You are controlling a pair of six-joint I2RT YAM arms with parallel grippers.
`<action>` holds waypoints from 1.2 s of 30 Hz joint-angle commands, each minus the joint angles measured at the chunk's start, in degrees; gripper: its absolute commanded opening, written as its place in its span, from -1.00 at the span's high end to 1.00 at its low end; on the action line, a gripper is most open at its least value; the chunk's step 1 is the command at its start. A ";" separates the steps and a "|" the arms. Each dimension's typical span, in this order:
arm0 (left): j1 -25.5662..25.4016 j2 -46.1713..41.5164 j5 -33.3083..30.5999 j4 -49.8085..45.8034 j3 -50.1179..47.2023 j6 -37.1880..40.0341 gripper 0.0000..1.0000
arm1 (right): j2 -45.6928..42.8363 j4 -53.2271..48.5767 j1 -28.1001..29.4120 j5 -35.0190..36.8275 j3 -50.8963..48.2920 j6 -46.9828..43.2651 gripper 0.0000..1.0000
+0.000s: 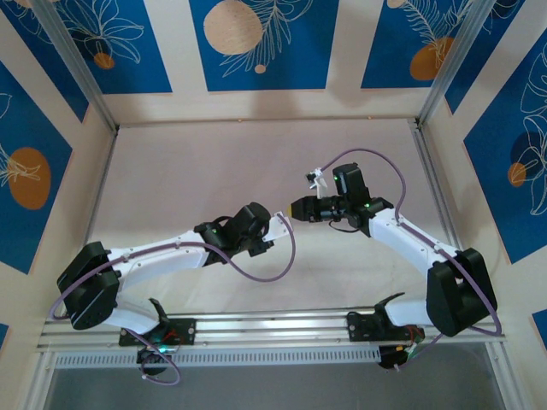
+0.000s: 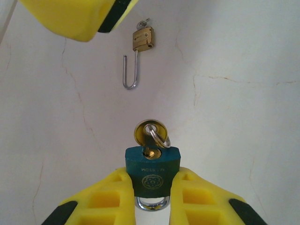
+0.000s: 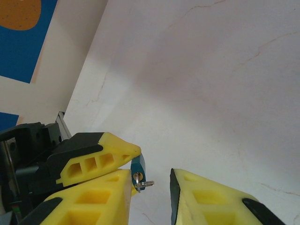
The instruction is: Unlock with the key
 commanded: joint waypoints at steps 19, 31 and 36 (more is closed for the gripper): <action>-0.68 3.18 -5.15 -3.67 5.25 8.74 0.68 | 4.72 5.65 2.61 -6.79 -2.42 4.69 0.54; -0.73 4.11 -5.10 -4.65 6.28 9.76 0.68 | 6.14 4.47 3.31 -4.62 -2.12 3.22 0.53; -0.78 4.20 -4.83 -4.66 6.27 9.98 0.68 | 7.53 4.89 3.62 -4.75 -1.28 3.22 0.53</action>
